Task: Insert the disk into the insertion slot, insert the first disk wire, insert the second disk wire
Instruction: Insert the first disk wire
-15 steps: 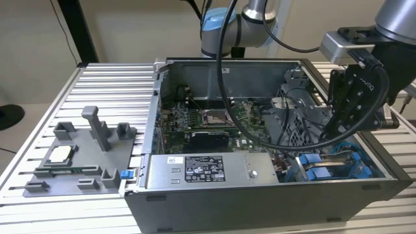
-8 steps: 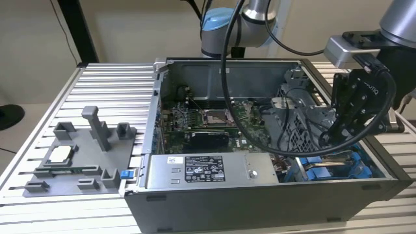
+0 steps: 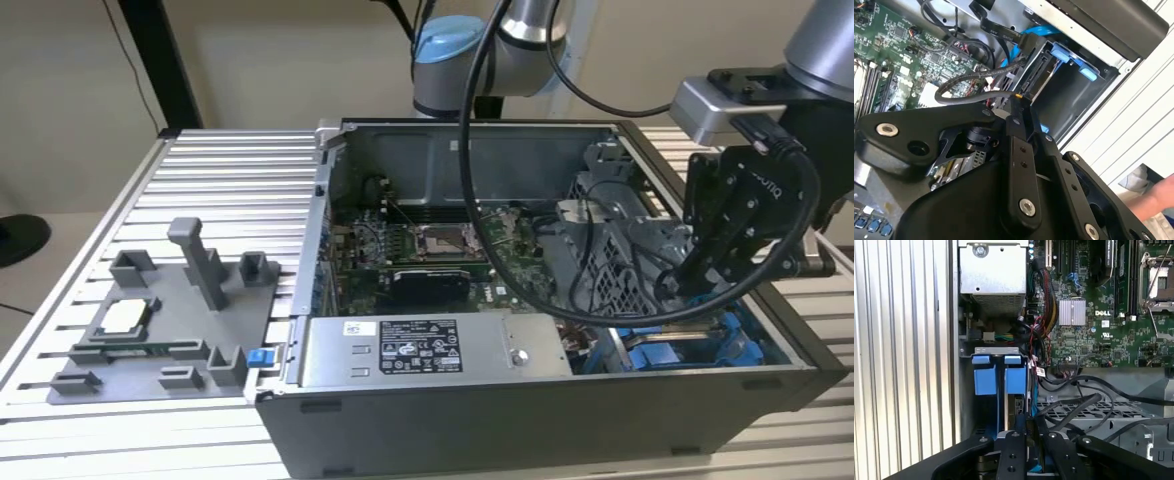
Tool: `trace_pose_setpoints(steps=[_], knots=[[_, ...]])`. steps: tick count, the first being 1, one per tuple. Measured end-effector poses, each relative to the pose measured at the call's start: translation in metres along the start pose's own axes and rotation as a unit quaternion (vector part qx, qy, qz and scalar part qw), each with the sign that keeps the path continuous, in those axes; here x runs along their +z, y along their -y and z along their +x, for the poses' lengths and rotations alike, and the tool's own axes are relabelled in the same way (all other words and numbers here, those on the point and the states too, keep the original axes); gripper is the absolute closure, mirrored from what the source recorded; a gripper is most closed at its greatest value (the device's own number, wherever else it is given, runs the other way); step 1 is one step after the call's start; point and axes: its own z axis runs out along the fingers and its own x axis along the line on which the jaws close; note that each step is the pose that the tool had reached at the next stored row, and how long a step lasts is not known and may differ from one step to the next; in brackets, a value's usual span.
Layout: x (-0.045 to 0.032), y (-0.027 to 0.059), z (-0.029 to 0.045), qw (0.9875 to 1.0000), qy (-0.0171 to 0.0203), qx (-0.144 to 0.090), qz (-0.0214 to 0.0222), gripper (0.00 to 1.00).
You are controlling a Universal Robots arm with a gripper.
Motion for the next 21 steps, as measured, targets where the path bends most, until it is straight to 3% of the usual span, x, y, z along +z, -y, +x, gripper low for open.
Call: trace_pose_setpoints(steps=[9, 21], knots=[[0.0002, 0.0001, 0.0000, 1.0000, 0.0000, 0.000, 0.0000, 1.00], [0.0087, 0.0009, 0.0008, 1.0000, 0.0000, 0.000, 0.0001, 1.00]])
